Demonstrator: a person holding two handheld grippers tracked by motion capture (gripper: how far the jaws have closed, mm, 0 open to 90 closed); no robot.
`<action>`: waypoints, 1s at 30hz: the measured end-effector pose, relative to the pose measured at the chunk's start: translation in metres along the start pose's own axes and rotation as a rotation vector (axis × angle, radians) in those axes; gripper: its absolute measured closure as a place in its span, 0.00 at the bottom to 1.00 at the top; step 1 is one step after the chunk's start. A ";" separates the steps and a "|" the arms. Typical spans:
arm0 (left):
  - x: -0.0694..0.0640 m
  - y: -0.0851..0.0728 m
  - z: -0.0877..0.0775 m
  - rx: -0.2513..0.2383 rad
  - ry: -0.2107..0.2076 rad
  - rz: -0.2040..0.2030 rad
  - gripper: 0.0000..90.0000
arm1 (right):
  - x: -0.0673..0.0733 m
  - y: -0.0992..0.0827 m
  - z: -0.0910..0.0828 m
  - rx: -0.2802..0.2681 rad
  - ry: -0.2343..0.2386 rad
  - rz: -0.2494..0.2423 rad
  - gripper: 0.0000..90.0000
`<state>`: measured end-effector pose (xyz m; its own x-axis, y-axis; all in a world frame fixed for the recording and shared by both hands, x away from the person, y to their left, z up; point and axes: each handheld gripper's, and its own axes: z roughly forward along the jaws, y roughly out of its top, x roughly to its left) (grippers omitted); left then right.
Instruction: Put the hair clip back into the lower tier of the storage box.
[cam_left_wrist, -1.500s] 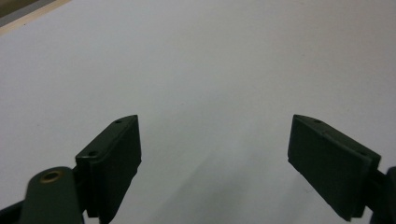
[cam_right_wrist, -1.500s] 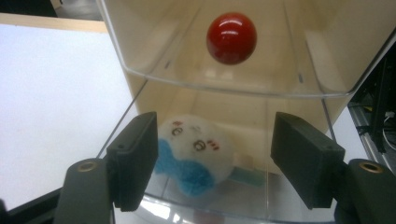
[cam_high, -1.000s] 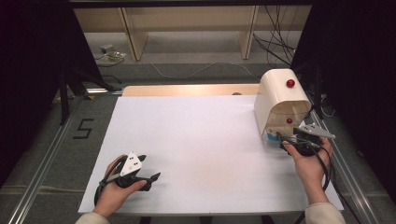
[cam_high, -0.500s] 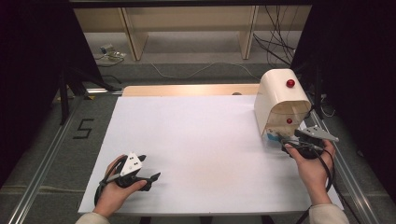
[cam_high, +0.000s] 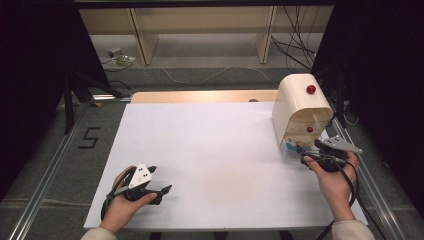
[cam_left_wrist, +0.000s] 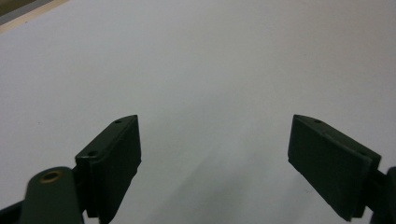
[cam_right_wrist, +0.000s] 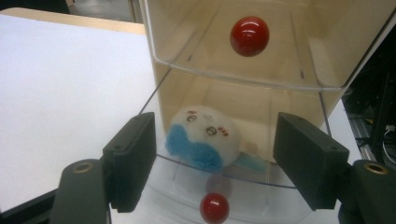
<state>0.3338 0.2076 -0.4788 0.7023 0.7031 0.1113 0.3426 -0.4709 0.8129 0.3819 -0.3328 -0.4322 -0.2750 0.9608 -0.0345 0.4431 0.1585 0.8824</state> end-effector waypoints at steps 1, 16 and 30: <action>0.000 0.000 0.000 0.000 0.000 0.000 0.19 | 0.000 0.000 -0.001 0.001 0.004 -0.002 0.34; 0.000 0.000 0.000 0.000 0.002 -0.002 0.19 | 0.006 -0.008 -0.012 -0.007 0.044 -0.050 0.32; 0.000 0.000 0.000 -0.001 0.003 -0.003 0.19 | 0.012 -0.014 -0.019 -0.010 0.065 -0.079 0.32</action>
<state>0.3336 0.2078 -0.4790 0.6996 0.7060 0.1102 0.3443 -0.4683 0.8137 0.3560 -0.3281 -0.4356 -0.3636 0.9286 -0.0737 0.4091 0.2302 0.8830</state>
